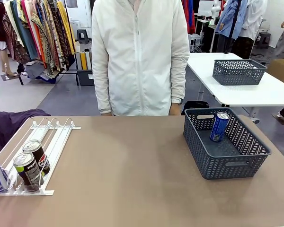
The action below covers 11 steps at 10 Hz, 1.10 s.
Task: Retrieve and store the cans from the dispenser.
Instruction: Pick up the last remaining can from one row of the Automatic Can Dispenser and place it in the middle of the table.
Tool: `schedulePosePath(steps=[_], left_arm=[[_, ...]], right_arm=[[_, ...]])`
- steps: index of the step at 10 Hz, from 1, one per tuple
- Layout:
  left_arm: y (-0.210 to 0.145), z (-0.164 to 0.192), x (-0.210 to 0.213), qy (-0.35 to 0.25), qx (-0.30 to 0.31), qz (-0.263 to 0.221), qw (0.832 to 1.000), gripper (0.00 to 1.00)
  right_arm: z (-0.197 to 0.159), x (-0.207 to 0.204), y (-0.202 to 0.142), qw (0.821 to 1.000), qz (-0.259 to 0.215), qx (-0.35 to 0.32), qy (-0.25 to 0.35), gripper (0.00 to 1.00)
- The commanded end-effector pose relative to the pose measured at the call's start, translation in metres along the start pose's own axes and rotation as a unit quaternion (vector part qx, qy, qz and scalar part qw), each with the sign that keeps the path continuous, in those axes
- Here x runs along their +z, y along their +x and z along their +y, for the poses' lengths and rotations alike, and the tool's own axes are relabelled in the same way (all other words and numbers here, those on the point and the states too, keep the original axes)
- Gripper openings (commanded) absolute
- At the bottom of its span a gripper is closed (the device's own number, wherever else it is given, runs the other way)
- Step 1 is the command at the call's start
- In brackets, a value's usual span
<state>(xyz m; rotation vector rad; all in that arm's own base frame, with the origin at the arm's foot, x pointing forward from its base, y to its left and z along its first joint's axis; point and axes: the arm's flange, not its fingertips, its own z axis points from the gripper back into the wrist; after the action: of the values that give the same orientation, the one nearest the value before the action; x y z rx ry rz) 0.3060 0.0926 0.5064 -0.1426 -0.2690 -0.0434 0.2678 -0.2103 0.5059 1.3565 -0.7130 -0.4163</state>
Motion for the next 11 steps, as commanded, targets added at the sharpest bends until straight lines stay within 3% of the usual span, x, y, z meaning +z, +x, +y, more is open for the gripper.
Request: schedulePosePath(steps=[1,7,11], left_arm=[[-0.029,-0.012,-0.047,0.033,0.032,0.019,0.999,1.00],[-0.029,-0.014,-0.107,0.046,0.035,0.130,0.990,1.00],[-0.036,-0.018,-0.135,0.049,0.032,0.165,0.985,1.00]], right_arm=[[0.003,-0.003,0.002,1.000,-0.008,0.006,0.013,1.00],[0.003,-0.003,0.002,1.000,-0.008,0.006,0.013,1.00],[0.003,-0.003,0.002,1.000,-0.008,0.006,0.013,1.00]])
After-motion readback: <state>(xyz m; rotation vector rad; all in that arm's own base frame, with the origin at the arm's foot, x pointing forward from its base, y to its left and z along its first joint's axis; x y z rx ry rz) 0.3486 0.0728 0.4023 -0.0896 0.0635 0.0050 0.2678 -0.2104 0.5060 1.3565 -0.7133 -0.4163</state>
